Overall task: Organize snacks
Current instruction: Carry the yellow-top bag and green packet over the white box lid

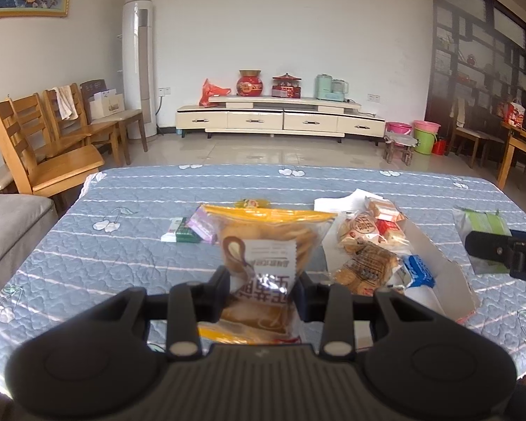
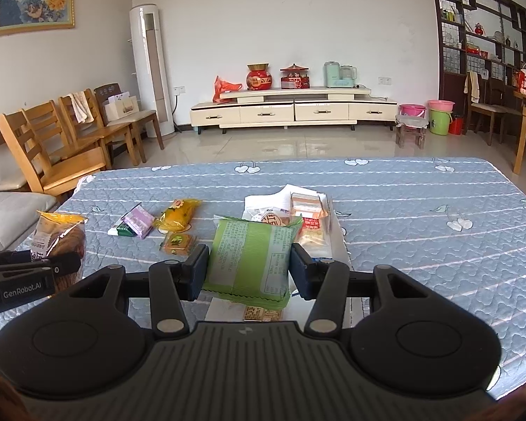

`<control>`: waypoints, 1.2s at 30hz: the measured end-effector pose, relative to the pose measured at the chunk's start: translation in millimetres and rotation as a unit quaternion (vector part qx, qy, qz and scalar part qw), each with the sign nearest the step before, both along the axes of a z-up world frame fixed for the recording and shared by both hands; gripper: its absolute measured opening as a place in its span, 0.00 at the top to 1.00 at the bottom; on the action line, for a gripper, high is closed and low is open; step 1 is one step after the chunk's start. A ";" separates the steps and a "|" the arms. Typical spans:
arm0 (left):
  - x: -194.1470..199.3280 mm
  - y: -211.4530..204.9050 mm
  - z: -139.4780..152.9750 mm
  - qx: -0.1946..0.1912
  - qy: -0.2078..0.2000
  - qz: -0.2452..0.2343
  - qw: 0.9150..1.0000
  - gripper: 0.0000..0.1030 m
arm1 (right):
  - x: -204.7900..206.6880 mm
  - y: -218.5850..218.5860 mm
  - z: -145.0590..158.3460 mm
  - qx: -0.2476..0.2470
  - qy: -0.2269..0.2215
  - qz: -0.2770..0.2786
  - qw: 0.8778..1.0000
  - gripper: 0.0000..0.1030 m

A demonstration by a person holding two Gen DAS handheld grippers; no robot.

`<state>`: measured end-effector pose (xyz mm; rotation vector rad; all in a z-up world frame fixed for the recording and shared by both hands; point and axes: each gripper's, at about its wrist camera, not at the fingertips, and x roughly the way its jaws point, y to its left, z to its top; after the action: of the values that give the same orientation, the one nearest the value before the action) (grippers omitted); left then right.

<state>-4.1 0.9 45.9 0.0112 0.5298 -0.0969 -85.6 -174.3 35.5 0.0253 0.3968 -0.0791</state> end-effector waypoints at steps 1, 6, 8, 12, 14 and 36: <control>0.1 -1.5 -0.4 0.000 0.001 -0.002 1.000 0.64 | -0.2 0.4 -0.3 -0.001 0.000 -0.001 1.000 0.40; -4.3 -10.6 -3.3 -0.001 0.004 -0.014 1.000 0.64 | -1.6 1.1 -0.6 -0.002 -0.002 -0.005 1.000 0.40; -5.5 -14.3 -4.4 0.001 0.005 -0.019 1.000 0.65 | -1.2 0.9 -0.3 -0.002 -0.002 -0.007 1.000 0.40; -7.0 -20.1 -6.3 0.003 0.007 -0.027 1.000 0.64 | -0.4 0.8 -0.7 -0.001 -0.002 -0.008 1.000 0.40; -7.0 -21.9 -7.3 0.003 0.009 -0.031 0.999 0.64 | 0.1 -0.2 -1.0 -0.001 -0.001 -0.010 1.000 0.40; 7.8 -59.6 -12.4 0.014 0.012 -0.075 0.997 0.65 | 2.8 -17.0 -6.9 0.017 0.006 -0.052 0.998 0.40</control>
<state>3.6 -58.8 33.5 0.0775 0.5533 -0.2365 -82.8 -191.3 28.6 0.0795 0.4077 -0.1757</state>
